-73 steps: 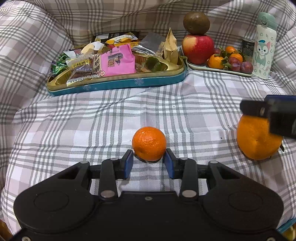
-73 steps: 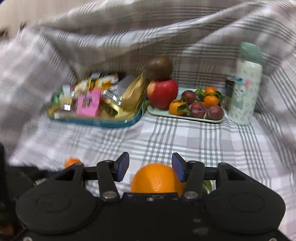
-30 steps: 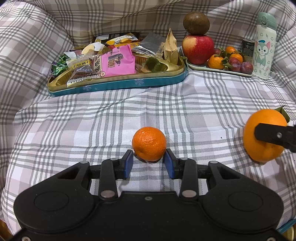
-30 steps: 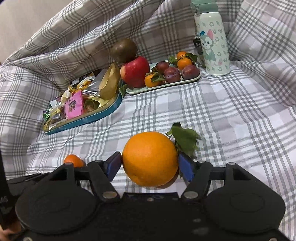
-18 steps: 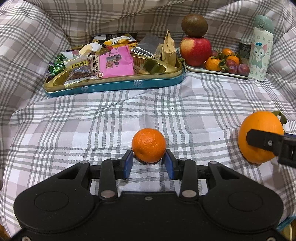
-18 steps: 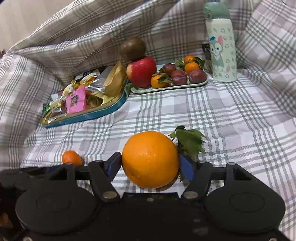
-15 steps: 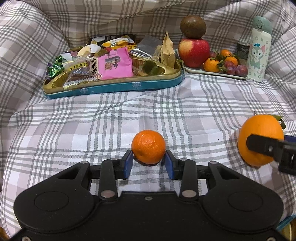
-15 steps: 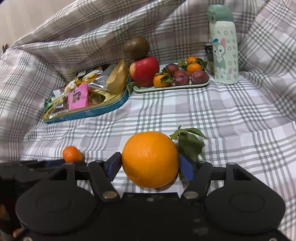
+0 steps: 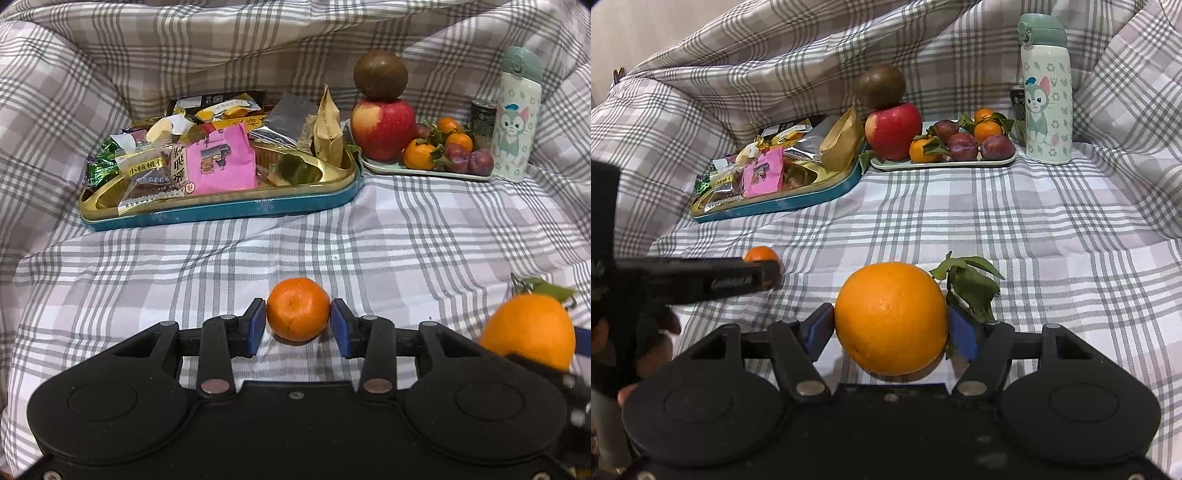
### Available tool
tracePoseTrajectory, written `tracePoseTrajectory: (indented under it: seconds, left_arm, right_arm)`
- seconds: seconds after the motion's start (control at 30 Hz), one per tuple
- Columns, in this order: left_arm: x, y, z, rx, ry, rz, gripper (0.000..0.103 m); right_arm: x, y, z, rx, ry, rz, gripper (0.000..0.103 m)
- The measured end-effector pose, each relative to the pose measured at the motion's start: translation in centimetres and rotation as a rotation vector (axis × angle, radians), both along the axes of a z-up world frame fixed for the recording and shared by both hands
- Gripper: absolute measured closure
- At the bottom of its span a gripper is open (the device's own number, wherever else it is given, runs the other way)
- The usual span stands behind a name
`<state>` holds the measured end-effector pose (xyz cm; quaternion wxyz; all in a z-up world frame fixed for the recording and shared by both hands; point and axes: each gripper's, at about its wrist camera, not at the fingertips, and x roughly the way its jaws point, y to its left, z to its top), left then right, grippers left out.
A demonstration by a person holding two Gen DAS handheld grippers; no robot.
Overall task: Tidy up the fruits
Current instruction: 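Carry the tangerine in the left tool toward the tray while the right tool carries the orange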
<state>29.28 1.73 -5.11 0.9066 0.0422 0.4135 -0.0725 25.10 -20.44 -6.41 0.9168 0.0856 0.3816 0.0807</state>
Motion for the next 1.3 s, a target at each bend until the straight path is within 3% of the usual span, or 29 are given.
tracePoseTrajectory:
  seconds: [0.43,0.7,1.3]
  left_arm:
    - [2.7,-0.8,-0.2,0.012,0.010,0.029,0.053]
    - [3.3,0.1,0.1,-0.063,0.027,0.059,0.056]
    - [-3.4,0.7,4.1,-0.062,0.010,0.007,0.056]
  right_arm:
    - [-0.3,0.4,0.1,-0.026,-0.010,0.019,0.033]
    - [-0.5,0.4,0.1,-0.024,-0.011,0.020,0.033]
    - [-2.5,0.5,0.4,-0.032,-0.004,0.016,0.034]
